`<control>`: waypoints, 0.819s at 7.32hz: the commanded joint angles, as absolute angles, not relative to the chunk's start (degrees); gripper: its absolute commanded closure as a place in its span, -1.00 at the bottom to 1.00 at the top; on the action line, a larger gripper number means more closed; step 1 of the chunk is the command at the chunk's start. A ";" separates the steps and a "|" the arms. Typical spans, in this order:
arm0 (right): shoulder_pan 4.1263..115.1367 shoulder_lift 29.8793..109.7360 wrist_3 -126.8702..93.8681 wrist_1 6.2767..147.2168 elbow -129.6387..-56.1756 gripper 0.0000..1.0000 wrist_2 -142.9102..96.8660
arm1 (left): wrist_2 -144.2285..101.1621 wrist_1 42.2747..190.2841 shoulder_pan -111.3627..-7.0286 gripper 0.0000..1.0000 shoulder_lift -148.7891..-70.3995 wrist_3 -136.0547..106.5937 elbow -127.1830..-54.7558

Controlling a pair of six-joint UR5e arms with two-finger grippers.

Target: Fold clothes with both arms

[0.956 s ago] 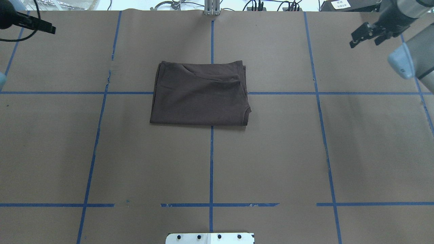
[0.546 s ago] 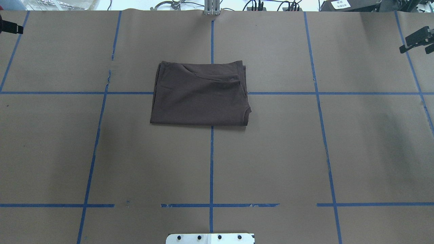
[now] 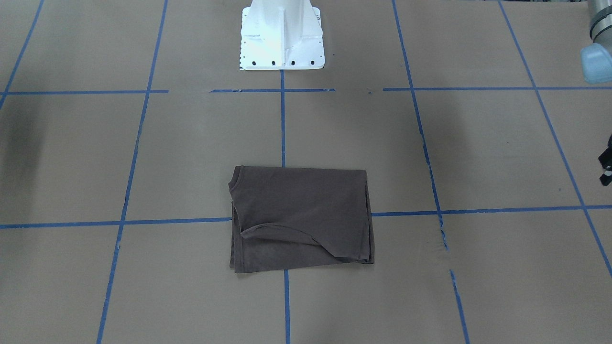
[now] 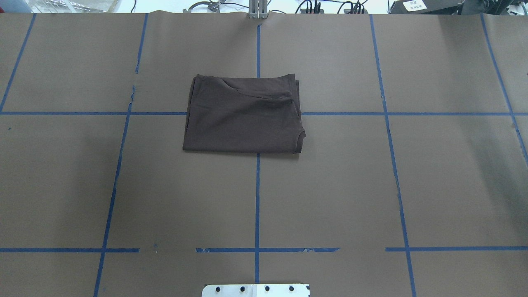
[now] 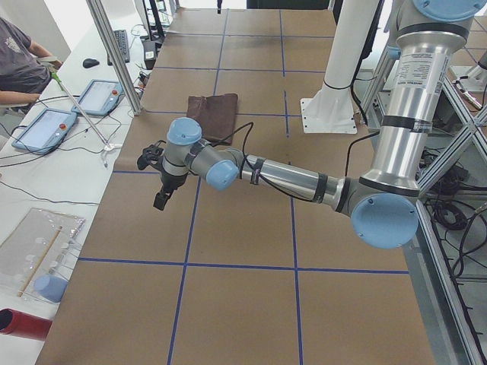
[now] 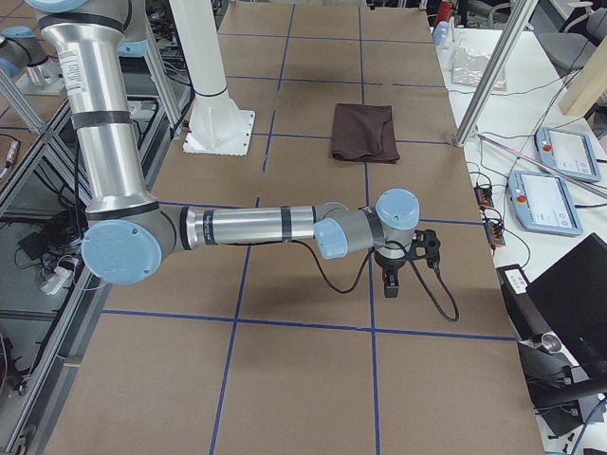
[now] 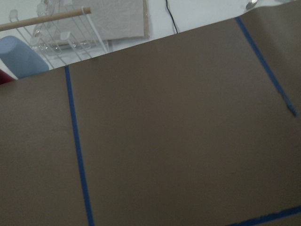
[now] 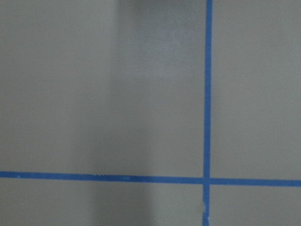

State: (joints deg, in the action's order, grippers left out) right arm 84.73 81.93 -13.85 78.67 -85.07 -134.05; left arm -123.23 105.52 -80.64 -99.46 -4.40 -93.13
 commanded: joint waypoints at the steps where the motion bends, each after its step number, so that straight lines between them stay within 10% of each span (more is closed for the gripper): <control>1: 90.32 84.37 -3.15 90.99 -85.43 -1.00 -139.34 | -124.27 92.76 -87.43 -1.00 -98.71 17.07 -92.81; 6: 92.48 94.58 0.78 103.36 -100.73 -1.00 -133.71 | -126.83 93.08 -87.80 -1.00 -95.27 17.49 -93.16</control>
State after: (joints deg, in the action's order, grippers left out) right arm 93.74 94.07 0.33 103.10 -99.67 -137.23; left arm -126.47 93.10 -87.80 -95.50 17.60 -93.11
